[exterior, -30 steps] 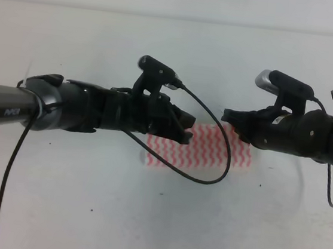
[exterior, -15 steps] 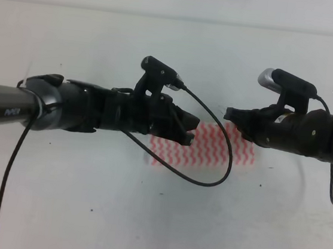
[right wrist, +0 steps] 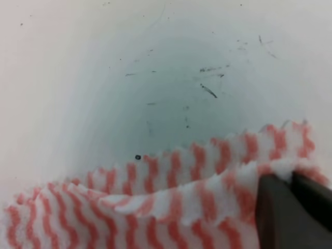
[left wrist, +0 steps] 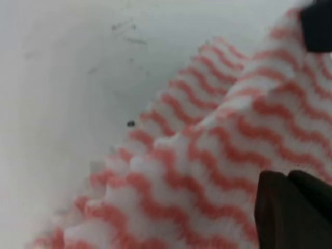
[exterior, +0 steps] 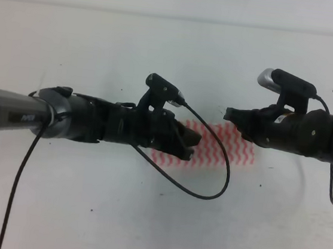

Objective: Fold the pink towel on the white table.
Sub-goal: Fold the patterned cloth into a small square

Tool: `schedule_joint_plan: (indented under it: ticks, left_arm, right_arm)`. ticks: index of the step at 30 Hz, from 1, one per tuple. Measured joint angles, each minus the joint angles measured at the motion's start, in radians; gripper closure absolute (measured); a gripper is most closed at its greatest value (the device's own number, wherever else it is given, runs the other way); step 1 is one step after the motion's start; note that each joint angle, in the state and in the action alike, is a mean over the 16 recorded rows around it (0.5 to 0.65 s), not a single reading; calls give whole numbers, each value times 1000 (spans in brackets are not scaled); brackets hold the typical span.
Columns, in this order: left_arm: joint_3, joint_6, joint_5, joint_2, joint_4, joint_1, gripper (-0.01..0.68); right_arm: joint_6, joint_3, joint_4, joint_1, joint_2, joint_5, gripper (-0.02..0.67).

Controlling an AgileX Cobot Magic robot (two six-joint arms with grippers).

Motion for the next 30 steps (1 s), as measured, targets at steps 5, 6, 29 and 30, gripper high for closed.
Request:
schedule_joint_plan:
  ticks: [5,6,29,30]
  left_arm:
    - [-12,16,-2,18,-7,0,678]
    - [-15,18,-3,21,-6,0,678]
    - [-31,21,-3,54,-2,-1,678]
    - [-31,21,-4,54,-2,-1,678]
  right_arm:
    - [0,0,0,0,0,1,666]
    - [0,0,0,0,0,1,666]
    - [0,0,-8,0,-2,-60,572]
    - [0,0,-8,0,-2,-65,555]
